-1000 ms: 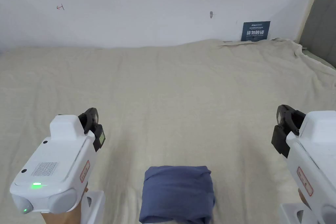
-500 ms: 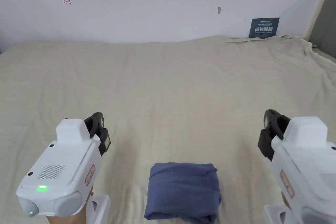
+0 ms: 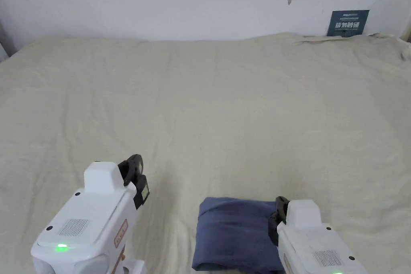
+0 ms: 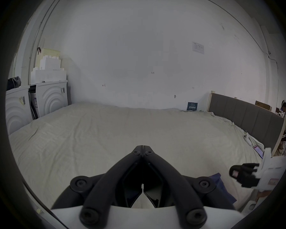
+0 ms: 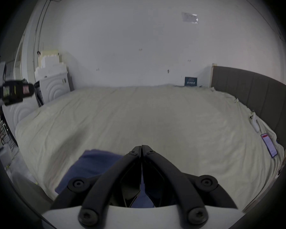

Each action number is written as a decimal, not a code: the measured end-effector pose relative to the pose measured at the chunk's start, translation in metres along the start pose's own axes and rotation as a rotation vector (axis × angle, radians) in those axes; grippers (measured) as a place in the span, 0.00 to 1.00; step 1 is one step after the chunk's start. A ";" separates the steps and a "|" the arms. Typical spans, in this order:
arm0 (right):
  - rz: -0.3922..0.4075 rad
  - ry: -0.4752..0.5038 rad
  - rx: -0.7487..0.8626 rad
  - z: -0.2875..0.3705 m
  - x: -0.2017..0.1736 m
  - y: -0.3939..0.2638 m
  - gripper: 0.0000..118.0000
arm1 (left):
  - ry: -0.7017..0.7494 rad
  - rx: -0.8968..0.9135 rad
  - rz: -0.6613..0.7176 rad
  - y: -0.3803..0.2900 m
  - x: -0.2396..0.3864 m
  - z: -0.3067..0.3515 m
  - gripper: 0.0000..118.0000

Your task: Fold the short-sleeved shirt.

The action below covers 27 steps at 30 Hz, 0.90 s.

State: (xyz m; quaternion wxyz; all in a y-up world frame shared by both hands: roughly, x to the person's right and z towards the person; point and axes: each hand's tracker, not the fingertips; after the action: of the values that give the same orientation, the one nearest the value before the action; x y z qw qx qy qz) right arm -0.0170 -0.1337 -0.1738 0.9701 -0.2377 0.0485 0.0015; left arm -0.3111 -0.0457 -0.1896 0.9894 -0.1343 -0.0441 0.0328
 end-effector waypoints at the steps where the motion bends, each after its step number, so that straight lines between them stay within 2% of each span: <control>1: 0.001 0.008 -0.006 -0.005 -0.002 -0.005 0.00 | 0.000 -0.008 0.002 -0.002 -0.001 -0.001 0.00; 10: 0.028 -0.003 -0.179 -0.046 -0.008 -0.053 0.00 | -0.032 -0.110 0.033 -0.023 -0.004 -0.012 0.00; 12: -0.015 0.004 -0.153 -0.048 -0.004 -0.064 0.00 | -0.052 -0.154 0.049 -0.029 -0.002 -0.018 0.00; 15: 0.019 -0.010 -0.142 -0.049 -0.008 -0.065 0.00 | -0.093 -0.242 0.077 -0.038 0.004 -0.029 0.06; 17: 0.055 -0.011 -0.134 -0.044 -0.014 -0.062 0.00 | -0.135 -0.338 0.112 -0.043 0.007 -0.041 0.17; 19: 0.052 -0.009 -0.127 -0.043 -0.013 -0.064 0.00 | -0.185 -0.460 0.177 -0.048 0.010 -0.054 0.19; 21: 0.043 -0.003 -0.128 -0.038 -0.014 -0.059 0.00 | -0.240 -0.561 0.244 -0.056 0.011 -0.068 0.39; 22: 0.040 0.000 -0.130 -0.038 -0.014 -0.058 0.00 | -0.265 -0.587 0.262 -0.059 0.011 -0.072 0.55; 23: 0.037 0.002 -0.132 -0.038 -0.014 -0.058 0.00 | -0.299 -0.628 0.276 -0.062 0.012 -0.077 0.64; 25: 0.030 0.008 -0.137 -0.034 -0.015 -0.053 0.00 | -0.352 -0.700 0.297 -0.068 0.013 -0.088 0.75; 27: 0.017 0.012 -0.142 -0.033 -0.015 -0.051 0.00 | -0.383 -0.762 0.292 -0.074 0.016 -0.099 0.77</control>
State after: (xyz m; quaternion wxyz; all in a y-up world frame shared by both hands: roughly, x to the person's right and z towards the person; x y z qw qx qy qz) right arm -0.0336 -0.1943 -0.1779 0.9505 -0.3053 0.0561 0.0120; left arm -0.2818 -0.1412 -0.2632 0.8283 -0.4855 -0.2159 0.1777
